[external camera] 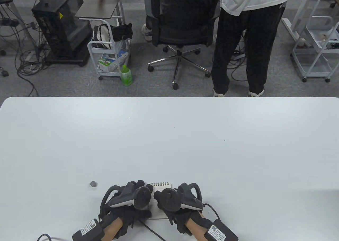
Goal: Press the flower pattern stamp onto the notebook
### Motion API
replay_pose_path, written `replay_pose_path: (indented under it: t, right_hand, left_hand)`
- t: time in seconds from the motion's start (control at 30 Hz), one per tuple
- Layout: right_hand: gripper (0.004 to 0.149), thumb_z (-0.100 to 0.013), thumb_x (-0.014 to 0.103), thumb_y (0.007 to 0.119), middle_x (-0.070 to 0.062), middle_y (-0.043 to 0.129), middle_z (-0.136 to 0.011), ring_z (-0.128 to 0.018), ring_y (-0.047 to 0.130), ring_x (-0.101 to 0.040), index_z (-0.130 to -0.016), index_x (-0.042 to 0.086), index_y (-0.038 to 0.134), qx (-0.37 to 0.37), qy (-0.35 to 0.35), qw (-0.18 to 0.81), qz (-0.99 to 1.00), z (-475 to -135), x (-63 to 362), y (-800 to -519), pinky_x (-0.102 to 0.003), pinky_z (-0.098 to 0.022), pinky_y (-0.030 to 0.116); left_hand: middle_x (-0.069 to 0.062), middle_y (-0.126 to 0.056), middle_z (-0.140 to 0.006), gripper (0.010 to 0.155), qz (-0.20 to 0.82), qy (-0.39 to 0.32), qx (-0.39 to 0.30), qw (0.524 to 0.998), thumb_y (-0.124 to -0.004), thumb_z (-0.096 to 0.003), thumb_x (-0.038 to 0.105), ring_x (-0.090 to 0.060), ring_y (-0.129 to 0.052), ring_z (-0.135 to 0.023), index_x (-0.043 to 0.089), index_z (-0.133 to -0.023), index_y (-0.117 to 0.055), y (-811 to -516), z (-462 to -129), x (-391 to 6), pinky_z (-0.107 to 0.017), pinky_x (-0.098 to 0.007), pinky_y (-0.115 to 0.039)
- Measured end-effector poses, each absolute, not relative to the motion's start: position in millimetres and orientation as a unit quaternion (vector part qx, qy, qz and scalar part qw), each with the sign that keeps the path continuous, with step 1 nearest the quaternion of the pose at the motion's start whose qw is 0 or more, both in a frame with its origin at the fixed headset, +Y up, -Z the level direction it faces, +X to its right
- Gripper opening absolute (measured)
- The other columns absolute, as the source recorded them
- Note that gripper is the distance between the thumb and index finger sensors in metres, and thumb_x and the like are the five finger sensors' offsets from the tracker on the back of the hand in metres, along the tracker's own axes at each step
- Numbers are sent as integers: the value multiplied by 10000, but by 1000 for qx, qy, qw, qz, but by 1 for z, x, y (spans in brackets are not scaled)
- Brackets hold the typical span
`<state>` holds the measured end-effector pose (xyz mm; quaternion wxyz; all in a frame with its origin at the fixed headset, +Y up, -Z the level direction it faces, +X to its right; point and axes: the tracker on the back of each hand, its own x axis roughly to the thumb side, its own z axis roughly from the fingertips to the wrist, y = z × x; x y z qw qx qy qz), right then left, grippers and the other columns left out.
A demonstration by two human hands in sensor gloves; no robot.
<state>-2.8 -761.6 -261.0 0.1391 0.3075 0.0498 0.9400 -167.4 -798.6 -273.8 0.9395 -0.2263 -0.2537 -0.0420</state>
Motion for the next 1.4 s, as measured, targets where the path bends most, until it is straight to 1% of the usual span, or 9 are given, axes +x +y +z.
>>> replay_pose_path:
  t: [0.4, 0.53, 0.6, 0.73, 1.2, 1.4]
  right_hand:
    - [471, -409, 259, 820, -193, 923, -668, -473, 1054, -340, -866, 141, 813, 315, 60, 108, 941, -257, -13, -765, -521, -452, 835]
    - [478, -398, 249, 832, -206, 926, -637, -412, 1060, -323, -861, 133, 813, 320, 52, 89, 942, -255, -17, -766, -498, -401, 855]
    - [475, -398, 246, 829, -207, 925, -639, -412, 1058, -327, -860, 134, 814, 321, 49, 85, 942, -253, -18, -766, -494, -392, 857]
    - [471, -397, 246, 825, -201, 925, -640, -411, 1058, -324, -856, 145, 819, 326, 36, 93, 940, -252, -15, -769, -484, -385, 862]
    - [457, -380, 260, 841, -171, 928, -635, -401, 1059, -305, -832, 186, 846, 317, 32, 83, 944, -253, -17, -770, -454, -385, 868]
    - [463, -396, 262, 832, -171, 921, -653, -428, 1055, -309, -852, 187, 824, 309, 54, 86, 946, -255, -16, -769, -459, -401, 860]
  left_hand:
    - [-185, -260, -1123, 895, -41, -254, -226, 940, -664, -363, 627, -487, -348, -989, 220, -1073, -302, -799, -274, -167, -664, -652, -428]
    - [-186, -259, -1123, 895, -41, -255, -225, 940, -665, -362, 627, -486, -348, -989, 220, -1073, -303, -799, -274, -167, -663, -652, -429]
    - [-186, -260, -1122, 896, -40, -255, -225, 940, -664, -362, 628, -487, -347, -989, 219, -1073, -303, -799, -274, -167, -664, -651, -429]
    - [-185, -260, -1122, 895, -41, -255, -225, 940, -663, -362, 627, -487, -347, -989, 220, -1073, -303, -799, -274, -167, -664, -651, -430]
    - [-187, -257, -1122, 895, -40, -256, -225, 939, -662, -364, 627, -488, -344, -988, 217, -1073, -300, -799, -274, -167, -664, -650, -429]
    - [-187, -257, -1122, 896, -40, -256, -224, 940, -661, -363, 627, -487, -345, -988, 217, -1073, -300, -799, -274, -167, -663, -651, -430]
